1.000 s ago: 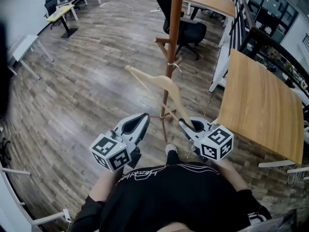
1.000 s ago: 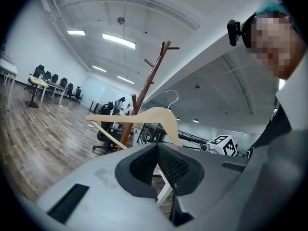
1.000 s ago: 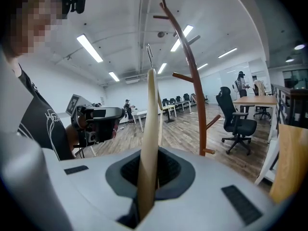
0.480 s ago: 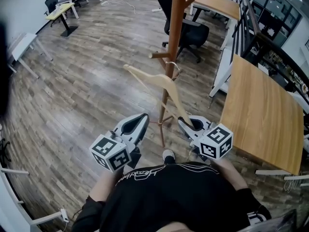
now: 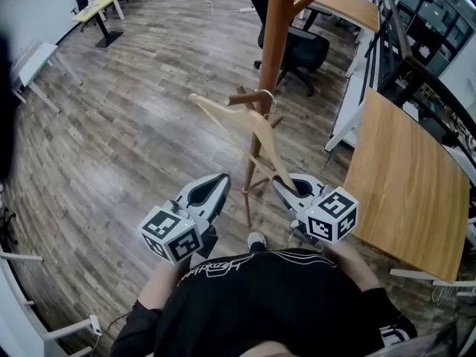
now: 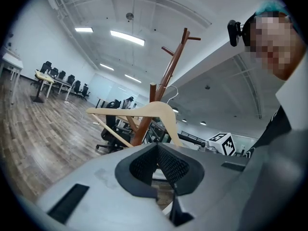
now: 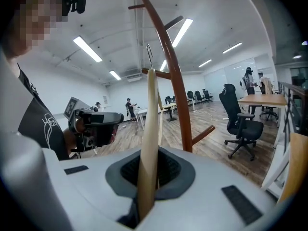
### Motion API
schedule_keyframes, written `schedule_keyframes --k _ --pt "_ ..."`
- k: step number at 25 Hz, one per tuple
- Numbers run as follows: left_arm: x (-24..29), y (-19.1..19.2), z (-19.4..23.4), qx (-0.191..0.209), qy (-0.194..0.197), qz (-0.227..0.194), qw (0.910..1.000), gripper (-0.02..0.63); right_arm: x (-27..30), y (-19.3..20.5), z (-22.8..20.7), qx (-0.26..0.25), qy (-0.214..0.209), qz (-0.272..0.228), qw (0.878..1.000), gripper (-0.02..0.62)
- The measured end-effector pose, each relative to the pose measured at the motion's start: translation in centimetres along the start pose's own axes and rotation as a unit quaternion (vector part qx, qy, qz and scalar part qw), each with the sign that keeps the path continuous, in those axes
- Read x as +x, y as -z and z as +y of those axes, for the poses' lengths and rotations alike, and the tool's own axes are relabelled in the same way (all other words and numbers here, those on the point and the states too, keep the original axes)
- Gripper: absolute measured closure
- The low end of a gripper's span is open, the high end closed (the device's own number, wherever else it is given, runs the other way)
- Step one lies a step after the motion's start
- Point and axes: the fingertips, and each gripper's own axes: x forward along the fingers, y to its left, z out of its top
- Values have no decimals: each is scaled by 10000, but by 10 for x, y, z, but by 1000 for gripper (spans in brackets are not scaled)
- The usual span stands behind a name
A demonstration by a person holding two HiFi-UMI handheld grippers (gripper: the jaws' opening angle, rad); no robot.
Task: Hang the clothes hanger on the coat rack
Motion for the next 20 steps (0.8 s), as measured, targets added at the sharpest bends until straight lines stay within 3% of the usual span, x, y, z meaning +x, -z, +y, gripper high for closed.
schedule_keyframes --k 20 --pt "22 14 46 -317 -393 259 9984 598 38 19 -36 138 -81 361 9992 554"
